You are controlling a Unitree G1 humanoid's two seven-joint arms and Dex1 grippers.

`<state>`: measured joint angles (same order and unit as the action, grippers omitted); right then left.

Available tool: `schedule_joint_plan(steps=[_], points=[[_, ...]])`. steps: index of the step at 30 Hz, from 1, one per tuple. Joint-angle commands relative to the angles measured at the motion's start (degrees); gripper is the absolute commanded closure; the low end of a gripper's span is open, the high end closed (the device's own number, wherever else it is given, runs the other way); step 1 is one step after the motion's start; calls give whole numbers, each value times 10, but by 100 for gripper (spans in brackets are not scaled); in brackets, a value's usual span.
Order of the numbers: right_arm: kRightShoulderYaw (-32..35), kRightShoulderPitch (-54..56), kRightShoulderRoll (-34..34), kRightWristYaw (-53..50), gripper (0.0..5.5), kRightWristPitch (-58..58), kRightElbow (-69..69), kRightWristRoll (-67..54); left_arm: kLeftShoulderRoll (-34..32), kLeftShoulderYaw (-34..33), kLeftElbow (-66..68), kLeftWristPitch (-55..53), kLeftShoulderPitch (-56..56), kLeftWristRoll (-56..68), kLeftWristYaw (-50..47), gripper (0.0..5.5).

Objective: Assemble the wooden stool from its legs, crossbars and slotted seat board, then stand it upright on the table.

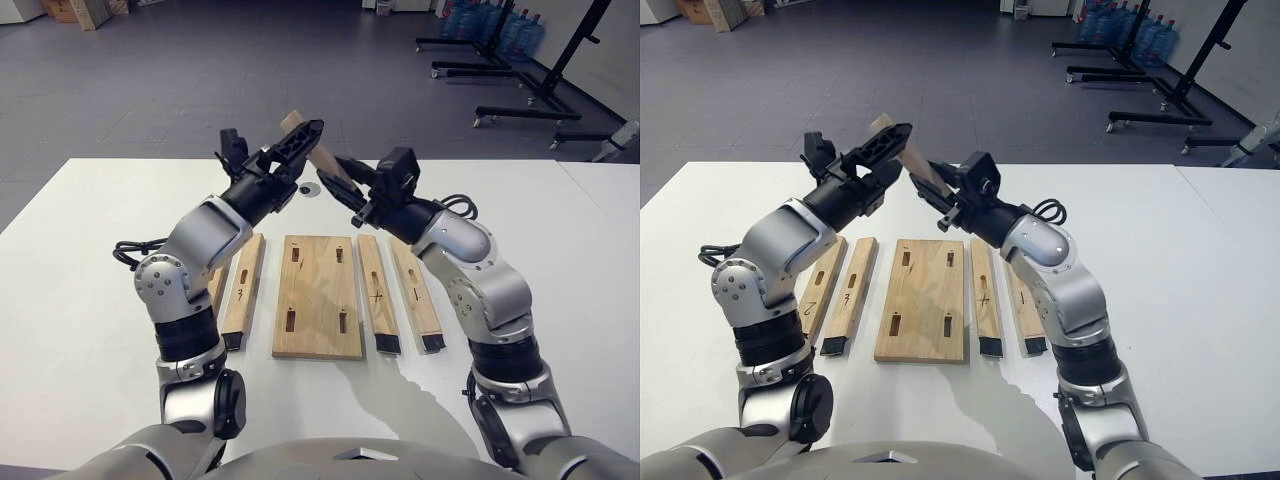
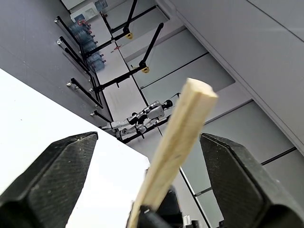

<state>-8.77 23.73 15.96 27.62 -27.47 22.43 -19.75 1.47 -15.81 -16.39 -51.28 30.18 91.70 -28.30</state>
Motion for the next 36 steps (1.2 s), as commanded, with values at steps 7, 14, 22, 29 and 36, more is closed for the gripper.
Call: schedule_joint_plan(steps=[7, 14, 22, 29, 36], points=[[0, -3, -13, -11, 423, -32, -2, -4, -39, 37, -5, 44, -6, -1, 18, 158], [3, 0, -17, -16, 423, -42, 1, -10, -59, 48, 4, 57, -12, 8, 29, 158], [1, -1, -18, -14, 423, -44, 3, -8, -71, 56, 8, 68, -8, 6, 31, 241], [-1, 0, -19, -13, 423, -45, 4, -9, -74, 67, 7, 71, -11, 4, 34, 339], [-5, -6, -20, -13, 423, -45, 9, -8, -81, 68, 9, 71, -13, 4, 35, 441]])
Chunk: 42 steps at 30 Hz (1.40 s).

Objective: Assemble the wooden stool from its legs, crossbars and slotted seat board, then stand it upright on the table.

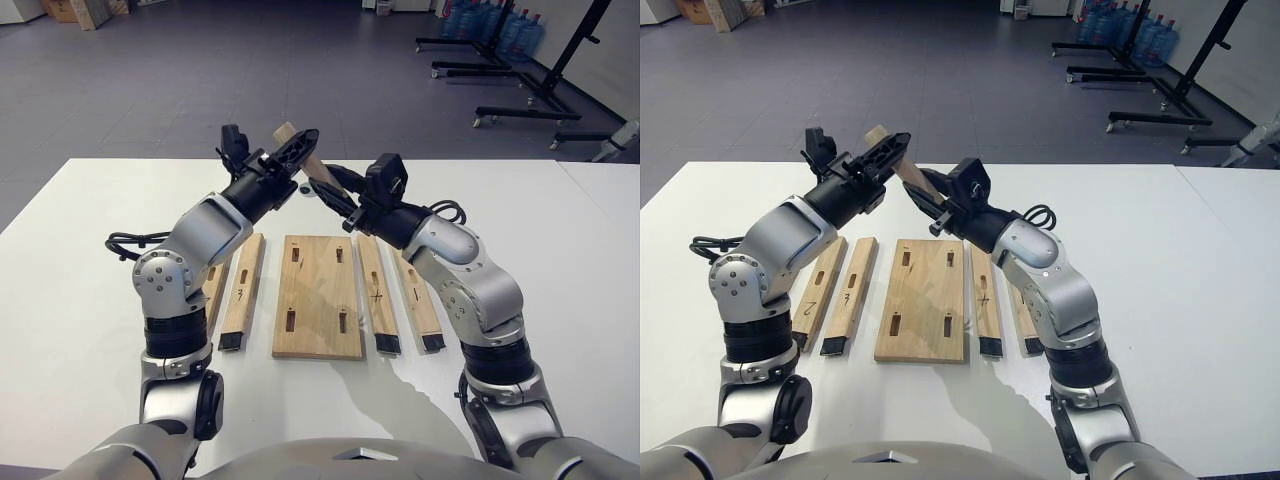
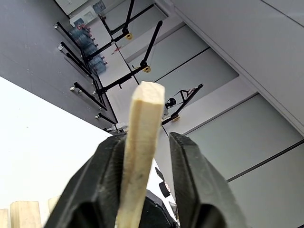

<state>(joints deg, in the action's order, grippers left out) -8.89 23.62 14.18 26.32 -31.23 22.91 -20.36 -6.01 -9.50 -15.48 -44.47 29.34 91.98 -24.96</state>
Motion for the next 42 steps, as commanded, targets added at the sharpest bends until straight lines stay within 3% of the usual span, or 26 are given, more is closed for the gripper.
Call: schedule_joint_plan(steps=[1, 6, 21, 23, 32, 37, 42], points=[[-4, -5, -3, 0, 423, -8, 5, -2, -8, 5, 0, 3, -4, -1, 2, 457], [-4, 2, -6, 1, 423, -9, 1, -4, -17, 15, -2, -2, -5, -17, 11, 503], [-10, 4, -1, -5, 423, -51, 11, -12, -47, 22, -4, -8, 9, -63, 27, 511], [-10, 5, -2, -8, 366, -60, 12, -16, -53, 22, -3, -8, 11, -72, 32, 511], [8, 14, 1, -10, 211, -85, 15, -29, -65, 17, 0, -14, 6, -85, 41, 511], [119, 15, 48, 6, 109, -123, 37, -101, -143, 16, -30, -48, -13, -161, 43, 511], [228, -42, 42, -38, 24, -150, 95, -192, -207, 36, -26, -70, 16, -260, 91, 511]])
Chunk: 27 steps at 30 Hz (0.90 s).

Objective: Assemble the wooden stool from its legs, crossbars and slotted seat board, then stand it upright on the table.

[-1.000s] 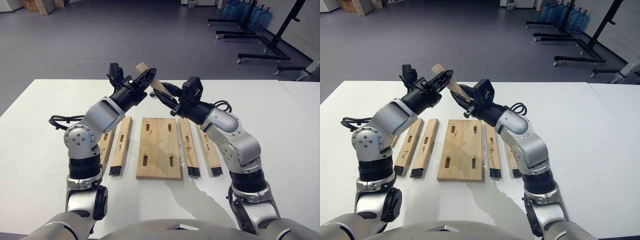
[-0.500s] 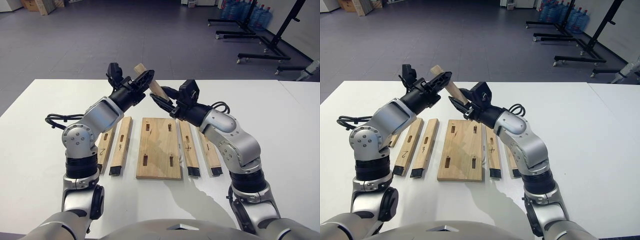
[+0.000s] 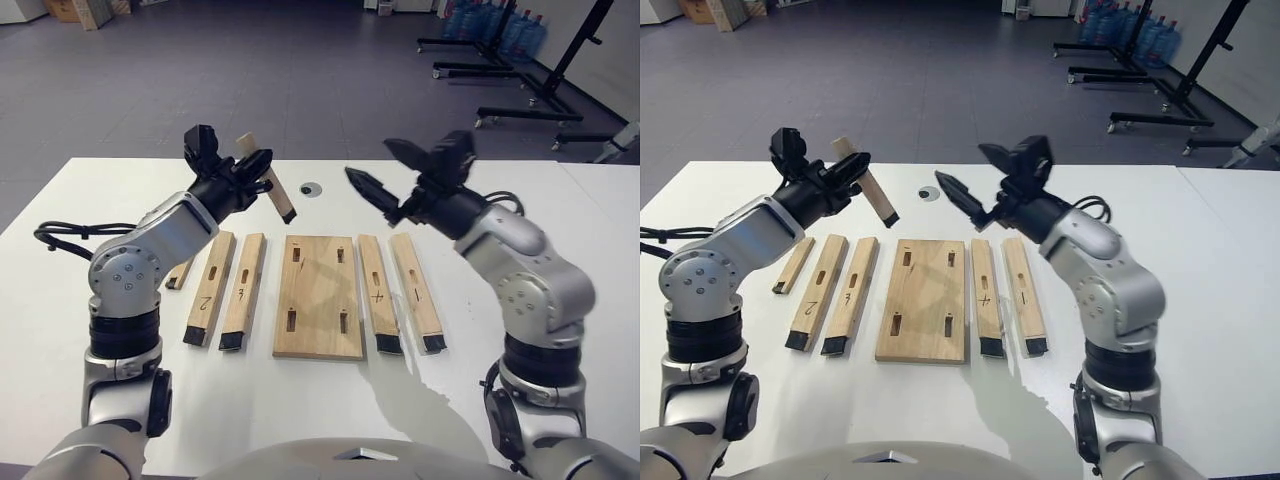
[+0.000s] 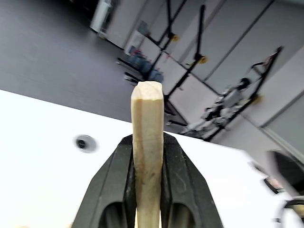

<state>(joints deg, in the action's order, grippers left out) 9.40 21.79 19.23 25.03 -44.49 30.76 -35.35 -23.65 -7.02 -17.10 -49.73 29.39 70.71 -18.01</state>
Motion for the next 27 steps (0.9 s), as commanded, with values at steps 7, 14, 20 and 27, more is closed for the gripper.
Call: schedule_joint_plan(steps=[7, 14, 20, 27], points=[[61, -28, -13, -88, 12, 2, -35, -25, -63, -37, -77, -18, -87, -117, 43, 511], [53, -65, -6, -98, 12, 10, -55, -4, -68, -75, -118, 29, -267, -208, 110, 511], [24, -65, -17, -99, 12, 22, -71, 10, -12, -114, -34, 86, -262, -243, 136, 511], [11, -55, -13, -91, 12, 31, -88, 14, 24, -130, -1, 116, -265, -258, 164, 511]])
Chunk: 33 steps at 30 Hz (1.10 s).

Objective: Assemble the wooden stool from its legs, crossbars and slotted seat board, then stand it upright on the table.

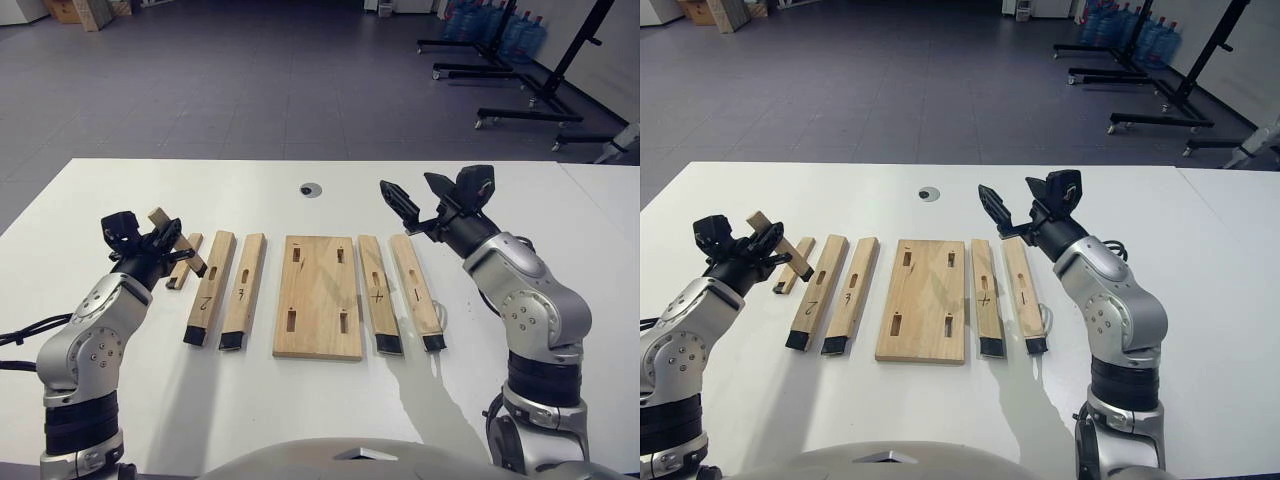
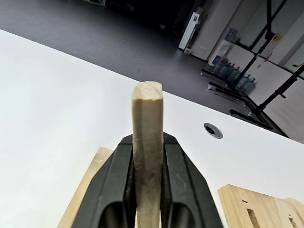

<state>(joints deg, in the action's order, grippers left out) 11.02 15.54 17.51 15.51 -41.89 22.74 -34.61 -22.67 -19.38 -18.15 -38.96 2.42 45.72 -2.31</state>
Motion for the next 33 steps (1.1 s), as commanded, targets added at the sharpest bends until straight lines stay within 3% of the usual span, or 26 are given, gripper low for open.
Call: schedule_joint_plan(steps=[1, 33], points=[[-6, 9, 5, 5, 12, 6, -10, 6, 19, -7, 10, 10, 8, -10, 7, 511], [-26, 17, 0, 8, 12, 11, -17, 12, 71, -2, 68, 56, 14, -113, 63, 511]])
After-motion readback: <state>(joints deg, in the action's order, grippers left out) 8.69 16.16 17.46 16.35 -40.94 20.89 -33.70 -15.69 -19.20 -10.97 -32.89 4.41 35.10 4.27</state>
